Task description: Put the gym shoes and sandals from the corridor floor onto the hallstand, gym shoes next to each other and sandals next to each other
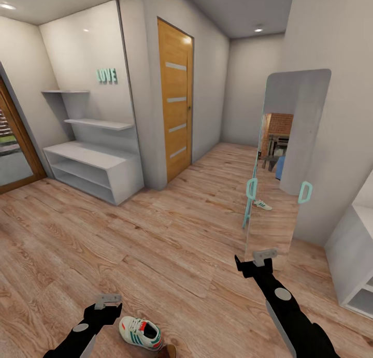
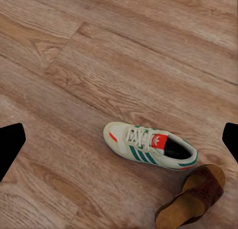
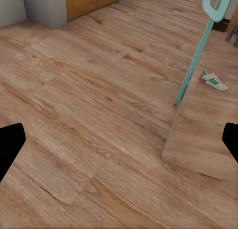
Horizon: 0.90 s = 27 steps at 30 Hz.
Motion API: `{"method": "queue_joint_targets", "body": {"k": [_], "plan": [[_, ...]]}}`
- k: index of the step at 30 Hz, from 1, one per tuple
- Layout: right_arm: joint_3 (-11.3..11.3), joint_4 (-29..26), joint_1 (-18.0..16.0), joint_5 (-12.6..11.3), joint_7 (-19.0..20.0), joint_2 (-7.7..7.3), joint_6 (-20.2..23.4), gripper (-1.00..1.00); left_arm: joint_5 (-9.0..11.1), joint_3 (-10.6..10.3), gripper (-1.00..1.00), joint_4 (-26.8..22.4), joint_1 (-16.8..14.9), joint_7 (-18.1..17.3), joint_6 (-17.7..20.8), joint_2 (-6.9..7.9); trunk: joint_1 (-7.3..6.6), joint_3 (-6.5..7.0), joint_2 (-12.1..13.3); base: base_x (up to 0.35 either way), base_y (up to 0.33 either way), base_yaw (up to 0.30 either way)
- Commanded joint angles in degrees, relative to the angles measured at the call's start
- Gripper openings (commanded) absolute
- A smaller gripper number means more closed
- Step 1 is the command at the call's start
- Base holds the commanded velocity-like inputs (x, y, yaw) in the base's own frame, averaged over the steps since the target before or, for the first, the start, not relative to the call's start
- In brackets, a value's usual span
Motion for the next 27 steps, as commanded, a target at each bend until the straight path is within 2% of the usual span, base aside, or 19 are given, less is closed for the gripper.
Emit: {"method": "queue_joint_targets", "body": {"k": [1,6,16,27], "plan": [[0.1,0.0,0.0,-0.1,0.0,-0.04,0.3,1.00,-0.6,0.4,1.00,0.0,-0.1,-0.2,-0.2,-0.08,0.22,-0.24,-0.4,0.000,0.000,0.000],[0.2,0.1,0.0,-0.1,0.0,0.21,0.3,1.00,-0.6,0.5,1.00,0.0,-0.1,-0.2,-0.2,-0.13,1.32,-1.14,-2.5,0.000,0.000,0.000],[0.2,0.4,0.0,0.1,0.0,2.11,0.4,1.00,-0.6,0.5,1.00,0.0,-0.2,-0.2,-0.2,-0.02,3.52,-2.93,-6.5,0.000,0.000,0.000],[0.0,0.2,0.0,0.1,0.1,2.29,0.4,1.00,-0.6,0.5,1.00,0.1,-0.2,-0.2,-0.2,0.18,5.93,-4.91,-10.9,0.000,0.000,0.000]]}}
